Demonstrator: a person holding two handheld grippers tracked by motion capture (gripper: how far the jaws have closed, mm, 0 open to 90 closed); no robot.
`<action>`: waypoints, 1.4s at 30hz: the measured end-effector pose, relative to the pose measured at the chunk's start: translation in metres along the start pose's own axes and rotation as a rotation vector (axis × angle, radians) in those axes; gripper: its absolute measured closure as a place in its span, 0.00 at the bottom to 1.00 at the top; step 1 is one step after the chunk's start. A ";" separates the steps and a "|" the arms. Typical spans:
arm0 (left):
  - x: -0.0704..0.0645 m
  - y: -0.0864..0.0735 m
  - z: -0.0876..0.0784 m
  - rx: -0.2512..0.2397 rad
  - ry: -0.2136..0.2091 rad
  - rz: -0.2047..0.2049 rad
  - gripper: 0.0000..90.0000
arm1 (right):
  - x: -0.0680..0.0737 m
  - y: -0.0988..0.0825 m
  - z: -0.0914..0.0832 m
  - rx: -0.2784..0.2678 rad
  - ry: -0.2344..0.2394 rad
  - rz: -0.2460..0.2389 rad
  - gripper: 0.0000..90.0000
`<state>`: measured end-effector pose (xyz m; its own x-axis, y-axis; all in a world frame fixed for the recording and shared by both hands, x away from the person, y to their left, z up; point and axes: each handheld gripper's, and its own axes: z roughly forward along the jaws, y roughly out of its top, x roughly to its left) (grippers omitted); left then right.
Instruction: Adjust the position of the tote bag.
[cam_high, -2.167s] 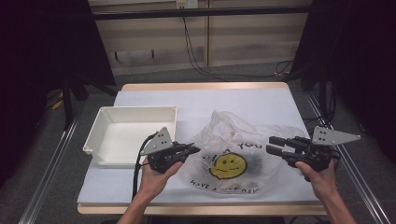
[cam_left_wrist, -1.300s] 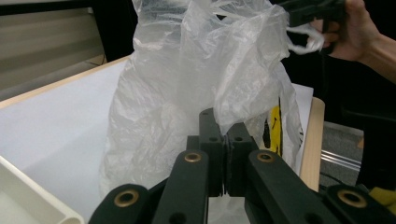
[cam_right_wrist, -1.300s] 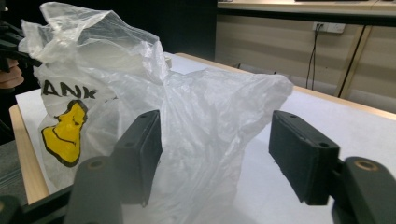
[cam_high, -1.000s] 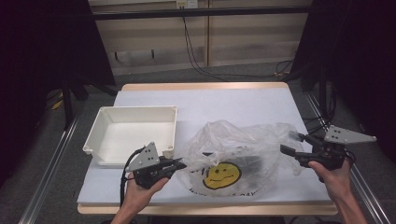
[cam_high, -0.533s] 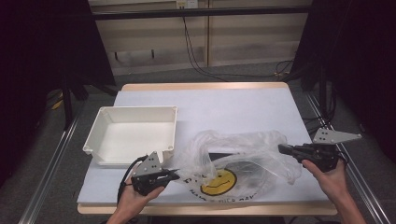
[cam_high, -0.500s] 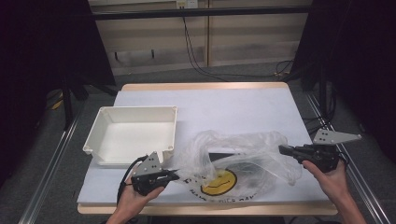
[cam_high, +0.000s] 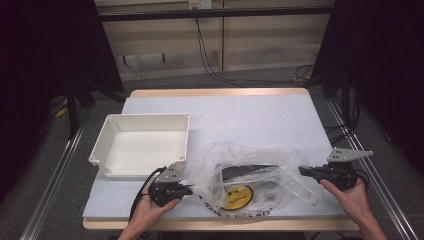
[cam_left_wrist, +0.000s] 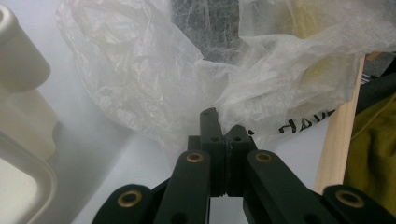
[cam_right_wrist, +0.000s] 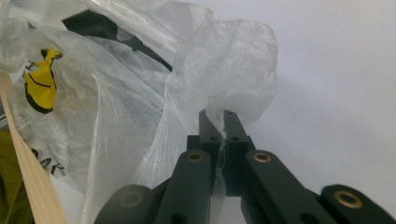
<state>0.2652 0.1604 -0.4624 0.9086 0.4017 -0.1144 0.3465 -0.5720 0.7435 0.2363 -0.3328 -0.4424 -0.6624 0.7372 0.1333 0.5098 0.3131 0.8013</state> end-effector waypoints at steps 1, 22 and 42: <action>0.001 0.000 0.001 0.000 -0.001 -0.008 1.00 | 0.000 -0.002 0.002 0.014 0.007 0.003 1.00; -0.003 0.000 0.019 0.095 0.018 0.045 1.00 | 0.006 -0.023 0.034 0.173 0.021 -0.039 1.00; -0.004 -0.006 -0.007 -0.046 0.024 0.003 0.65 | 0.006 -0.016 0.004 -0.038 0.017 0.000 0.63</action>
<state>0.2583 0.1673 -0.4621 0.9038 0.4169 -0.0968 0.3319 -0.5401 0.7734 0.2265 -0.3313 -0.4568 -0.6718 0.7269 0.1425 0.4887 0.2904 0.8227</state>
